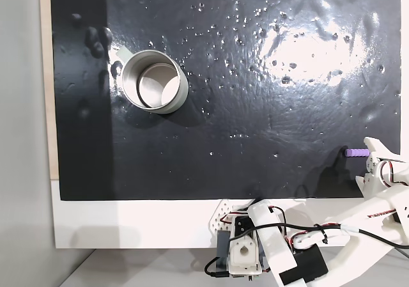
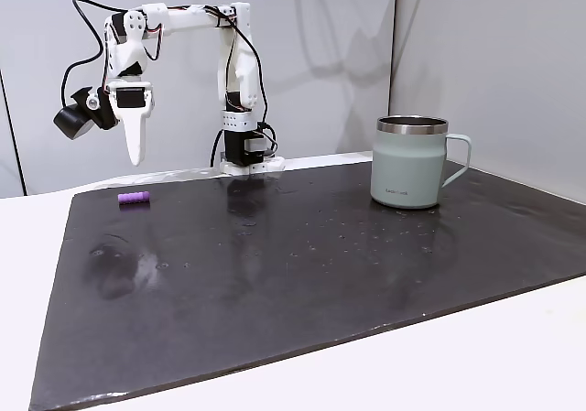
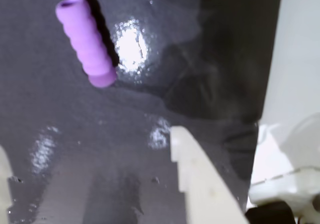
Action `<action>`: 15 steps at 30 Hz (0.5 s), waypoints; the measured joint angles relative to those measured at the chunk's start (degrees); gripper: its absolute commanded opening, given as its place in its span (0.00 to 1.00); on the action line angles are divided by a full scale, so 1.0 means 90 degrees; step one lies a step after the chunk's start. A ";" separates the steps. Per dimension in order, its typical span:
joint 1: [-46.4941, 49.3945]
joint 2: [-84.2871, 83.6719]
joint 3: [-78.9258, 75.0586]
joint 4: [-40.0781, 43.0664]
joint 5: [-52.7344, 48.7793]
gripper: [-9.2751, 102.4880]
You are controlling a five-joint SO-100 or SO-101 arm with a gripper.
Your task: Grasp a pengrip and put it in the cup.
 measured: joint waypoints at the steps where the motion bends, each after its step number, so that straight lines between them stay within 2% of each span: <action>1: 0.0000 -0.0029 0.0078 -0.0117 0.0000 0.35; 15: 0.0098 -0.0654 0.0586 -0.1221 -0.0400 0.33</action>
